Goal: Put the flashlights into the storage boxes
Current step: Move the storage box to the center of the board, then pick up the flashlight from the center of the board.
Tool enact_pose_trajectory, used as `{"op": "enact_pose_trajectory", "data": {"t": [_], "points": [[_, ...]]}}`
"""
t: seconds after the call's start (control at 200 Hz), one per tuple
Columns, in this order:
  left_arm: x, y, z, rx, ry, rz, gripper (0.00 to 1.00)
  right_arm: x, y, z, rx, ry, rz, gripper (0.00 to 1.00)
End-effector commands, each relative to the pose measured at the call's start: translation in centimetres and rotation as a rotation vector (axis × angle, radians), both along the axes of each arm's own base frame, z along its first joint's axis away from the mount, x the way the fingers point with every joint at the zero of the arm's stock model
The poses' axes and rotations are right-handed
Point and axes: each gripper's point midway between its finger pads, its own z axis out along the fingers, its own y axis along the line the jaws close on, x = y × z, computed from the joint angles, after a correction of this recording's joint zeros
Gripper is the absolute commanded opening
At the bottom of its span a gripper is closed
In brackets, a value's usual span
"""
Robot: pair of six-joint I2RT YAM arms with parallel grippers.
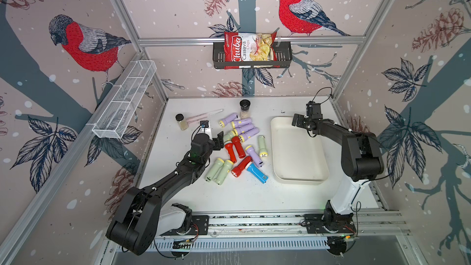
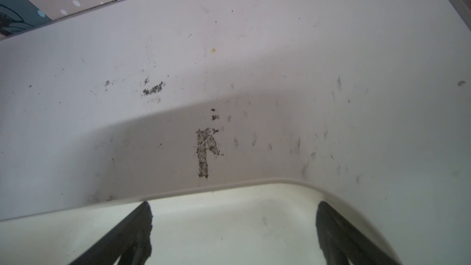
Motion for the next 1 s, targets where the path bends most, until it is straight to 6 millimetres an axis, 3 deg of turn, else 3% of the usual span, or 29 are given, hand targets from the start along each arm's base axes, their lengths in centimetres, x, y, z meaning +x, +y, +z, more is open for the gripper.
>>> {"op": "enact_pose_trajectory", "data": {"t": [0.0,0.165,0.31,0.425,0.625,0.71,0.835,0.991], "points": [[-0.1,-0.1,0.6,-0.002,0.0,-0.009,0.78,0.2,0.7,2.0,-0.019,-0.031,0.033,1.0],[-1.2,-0.8,1.2,-0.024,0.029,-0.064,0.78,-2.7,3.4,5.9,-0.076,-0.057,0.075,1.0],[-3.0,-1.4,0.9,-0.052,0.093,-0.118,0.77,-7.8,7.6,8.9,-0.144,-0.06,0.141,1.0],[-4.4,-1.3,0.0,-0.076,0.161,-0.122,0.76,-12.4,12.0,9.9,-0.101,-0.039,0.229,0.99],[-5.8,-0.8,-1.5,-0.13,0.225,-0.091,0.75,-21.0,21.7,7.3,0.051,0.096,0.501,0.88],[-6.2,-0.5,-2.0,-0.15,0.234,-0.073,0.74,-23.1,24.4,6.2,0.046,0.148,0.572,0.84],[-6.5,-0.1,-2.8,-0.167,0.239,-0.046,0.74,-24.1,26.7,3.8,0.01,0.213,0.638,0.78],[-6.5,0.2,-3.0,-0.183,0.238,-0.029,0.74,-23.0,26.5,0.9,-0.023,0.297,0.622,0.68]]}}
